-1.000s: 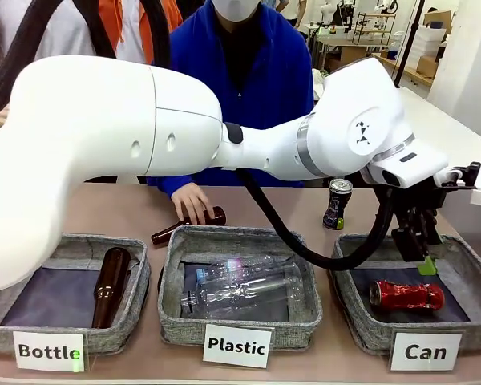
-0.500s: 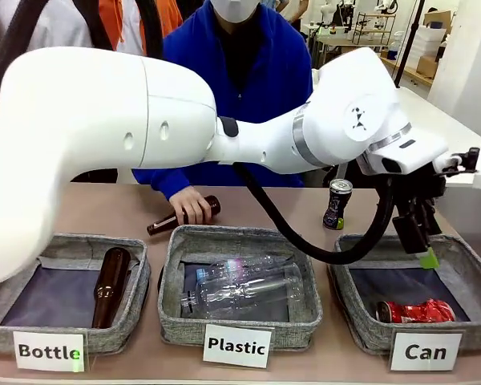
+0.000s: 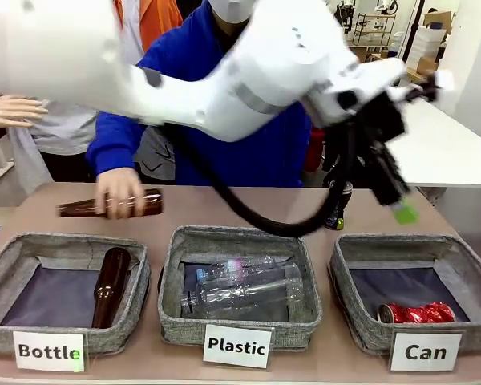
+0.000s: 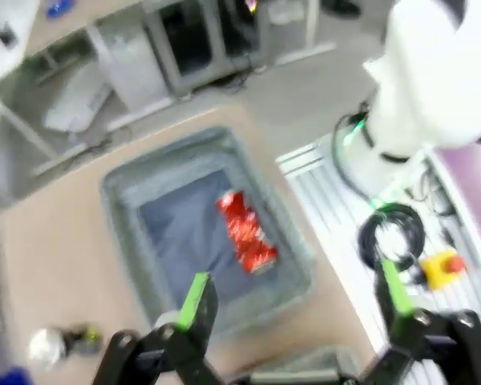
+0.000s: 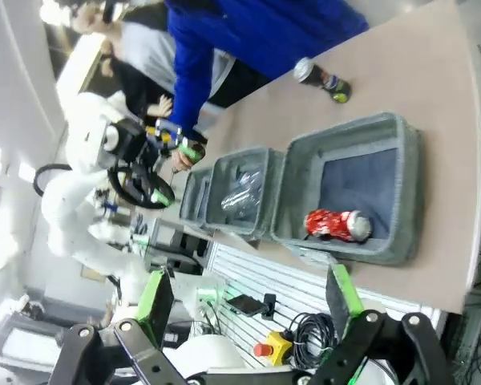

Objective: Sort the can waste into the basket.
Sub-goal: Pick up the can waste from the table and place it in the right Fabric basket.

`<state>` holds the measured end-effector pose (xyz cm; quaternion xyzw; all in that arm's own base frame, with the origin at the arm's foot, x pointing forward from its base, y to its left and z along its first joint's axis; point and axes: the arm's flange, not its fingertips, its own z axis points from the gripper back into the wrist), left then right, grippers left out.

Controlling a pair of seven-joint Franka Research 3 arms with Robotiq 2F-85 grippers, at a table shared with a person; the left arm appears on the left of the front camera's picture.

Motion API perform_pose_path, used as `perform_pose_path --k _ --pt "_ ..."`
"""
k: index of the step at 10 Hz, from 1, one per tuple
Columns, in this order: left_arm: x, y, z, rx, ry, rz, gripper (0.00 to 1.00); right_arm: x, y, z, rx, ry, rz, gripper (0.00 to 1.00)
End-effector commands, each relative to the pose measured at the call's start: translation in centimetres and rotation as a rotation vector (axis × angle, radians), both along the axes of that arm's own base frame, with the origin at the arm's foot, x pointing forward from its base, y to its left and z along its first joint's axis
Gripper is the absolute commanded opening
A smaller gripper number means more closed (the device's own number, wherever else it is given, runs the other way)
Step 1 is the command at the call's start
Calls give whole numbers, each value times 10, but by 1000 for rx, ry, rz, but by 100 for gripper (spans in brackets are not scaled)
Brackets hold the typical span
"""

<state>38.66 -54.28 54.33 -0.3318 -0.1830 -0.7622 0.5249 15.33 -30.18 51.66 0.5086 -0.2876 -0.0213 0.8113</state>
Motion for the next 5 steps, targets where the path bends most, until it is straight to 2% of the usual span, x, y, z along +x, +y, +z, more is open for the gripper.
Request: perform_pose_path --k 1,2,3,5 --pt "-29 106 -7 12 -93 119 100 16 69 5 -6 10 105 100" --pt "-23 136 -10 7 -106 200 100 21 95 6 -11 16 150 100" --pt "-18 148 -18 0 -69 212 100 23 105 4 -19 32 171 100" --pt "-14 148 -19 -70 -71 176 100 21 96 3 -31 37 145 100"
